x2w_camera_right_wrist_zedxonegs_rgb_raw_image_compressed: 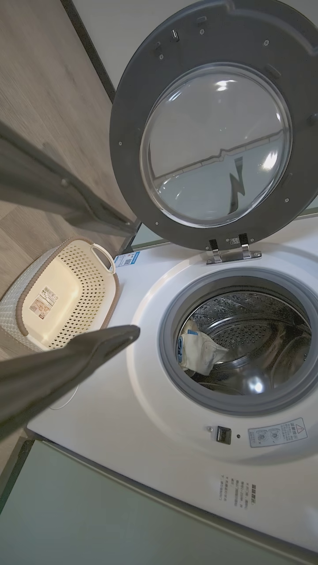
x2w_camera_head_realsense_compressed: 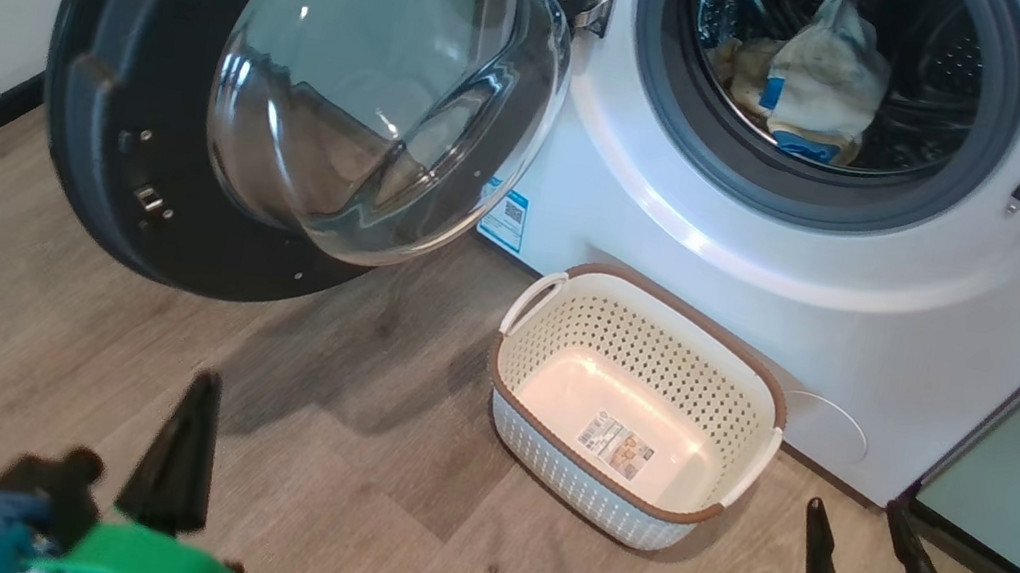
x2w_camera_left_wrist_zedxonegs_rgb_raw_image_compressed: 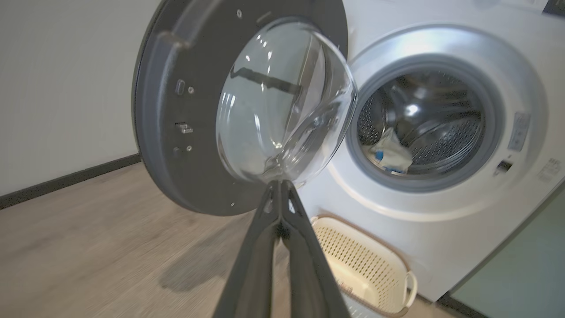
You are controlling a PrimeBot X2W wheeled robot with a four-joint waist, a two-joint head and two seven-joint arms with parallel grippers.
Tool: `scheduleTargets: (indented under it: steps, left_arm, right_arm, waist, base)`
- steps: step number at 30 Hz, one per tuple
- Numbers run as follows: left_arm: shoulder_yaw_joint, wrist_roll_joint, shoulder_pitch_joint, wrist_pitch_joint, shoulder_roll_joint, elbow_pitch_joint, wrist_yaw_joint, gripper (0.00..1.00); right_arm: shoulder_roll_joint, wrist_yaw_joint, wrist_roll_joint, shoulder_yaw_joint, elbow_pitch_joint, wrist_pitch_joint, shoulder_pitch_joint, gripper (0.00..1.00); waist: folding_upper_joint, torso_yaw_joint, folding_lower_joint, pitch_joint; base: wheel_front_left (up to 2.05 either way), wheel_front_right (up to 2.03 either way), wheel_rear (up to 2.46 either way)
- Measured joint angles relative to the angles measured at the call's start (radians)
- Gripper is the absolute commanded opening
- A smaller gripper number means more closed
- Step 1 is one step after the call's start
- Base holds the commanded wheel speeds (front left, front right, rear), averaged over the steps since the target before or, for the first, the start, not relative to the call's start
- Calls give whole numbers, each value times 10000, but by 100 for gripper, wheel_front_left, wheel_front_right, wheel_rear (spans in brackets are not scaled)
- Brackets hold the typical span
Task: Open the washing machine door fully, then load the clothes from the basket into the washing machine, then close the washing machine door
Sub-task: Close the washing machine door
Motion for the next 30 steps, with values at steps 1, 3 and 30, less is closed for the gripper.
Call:
scheduleTargets:
  steps: [1, 3, 30]
  left_arm:
    - [167, -295, -43, 0, -81, -203, -146, 0]
    - [485, -621, -241, 0, -113, -558, -449, 0]
    - [6054, -7741, -7862, 1831, 1476, 2452, -2150, 0]
  right_arm:
    - [0, 0, 0, -27, 0, 0, 3, 100]
    - [2, 0, 0, -65, -6, 0, 4, 100]
    - [61, 0, 0, 35, -123, 8, 199, 100]
  waist:
    - [0, 33, 0, 0]
    - [0, 95, 0, -2]
    - [0, 128, 0, 10]
  base:
    - [0, 0, 0]
    - [0, 0, 0]
    - [0, 0, 0]
